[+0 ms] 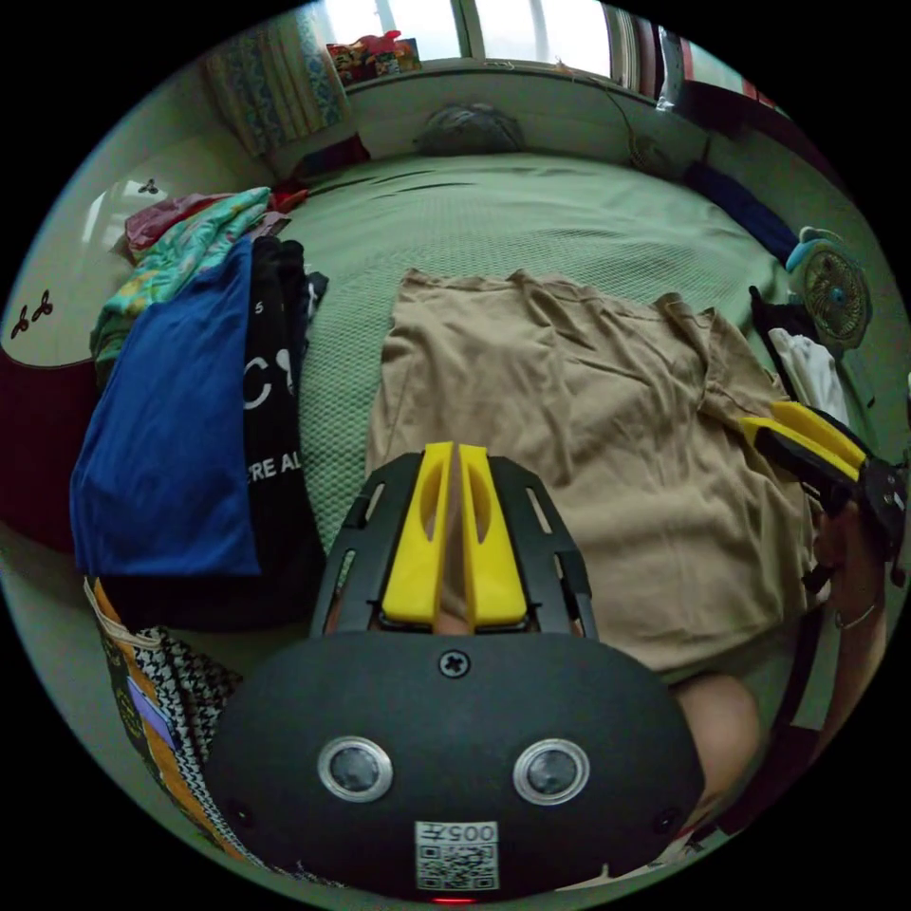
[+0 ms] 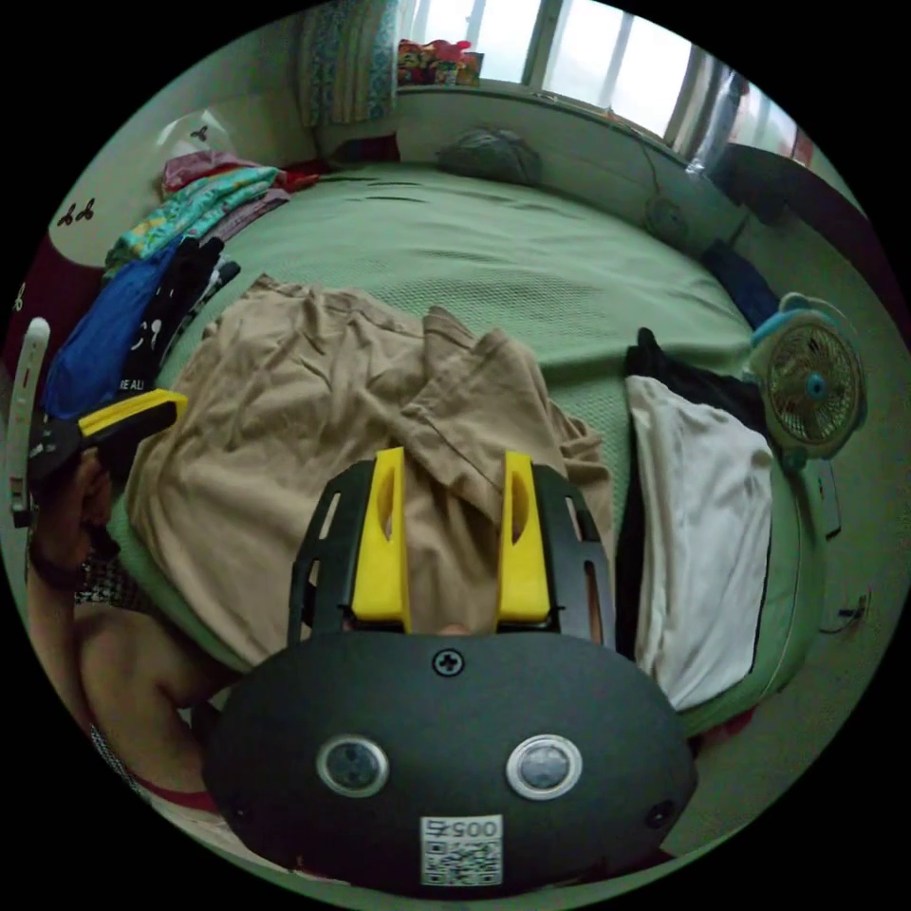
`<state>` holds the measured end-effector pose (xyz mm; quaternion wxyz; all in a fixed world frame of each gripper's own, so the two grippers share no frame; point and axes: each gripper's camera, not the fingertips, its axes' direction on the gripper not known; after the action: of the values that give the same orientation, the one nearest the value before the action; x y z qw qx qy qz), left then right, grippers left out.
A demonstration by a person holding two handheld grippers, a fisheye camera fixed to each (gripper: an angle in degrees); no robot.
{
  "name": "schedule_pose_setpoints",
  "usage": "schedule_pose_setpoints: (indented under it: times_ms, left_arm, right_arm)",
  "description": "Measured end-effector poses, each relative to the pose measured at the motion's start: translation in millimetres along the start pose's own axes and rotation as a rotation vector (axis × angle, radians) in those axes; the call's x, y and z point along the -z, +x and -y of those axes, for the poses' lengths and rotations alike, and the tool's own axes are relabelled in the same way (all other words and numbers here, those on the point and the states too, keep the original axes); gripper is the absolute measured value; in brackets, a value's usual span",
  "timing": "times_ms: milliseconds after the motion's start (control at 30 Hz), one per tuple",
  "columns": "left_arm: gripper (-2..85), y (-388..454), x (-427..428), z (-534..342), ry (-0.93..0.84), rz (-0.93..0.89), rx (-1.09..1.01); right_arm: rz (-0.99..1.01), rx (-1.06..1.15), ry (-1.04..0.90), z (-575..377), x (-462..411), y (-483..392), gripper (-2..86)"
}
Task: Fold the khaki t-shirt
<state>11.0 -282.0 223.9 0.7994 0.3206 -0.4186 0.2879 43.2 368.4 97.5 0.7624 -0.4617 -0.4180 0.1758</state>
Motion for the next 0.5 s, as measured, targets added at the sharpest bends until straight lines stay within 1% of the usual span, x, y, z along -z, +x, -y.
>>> schedule_pose_setpoints:
  times_ms: [167,267,333,500]
  left_arm:
    - [0.1,1,5,5,-0.015,-0.040,0.003]
    - [-0.3,0,9,5,-0.036,-0.068,0.017]
    - [-0.4,0,12,3,-0.043,-0.060,0.010]
    - [-0.3,-5,22,-6,-0.085,-0.075,0.025]
  right_arm:
    - [-0.008,-0.013,0.000,-9,-11,-12,11.7]
    - [-0.046,-0.081,-0.010,-19,-12,-7,7.0]
    - [-0.067,-0.143,0.023,-33,0,-1,1.2]
    - [-0.027,-0.196,0.040,-79,33,12,-1.0]
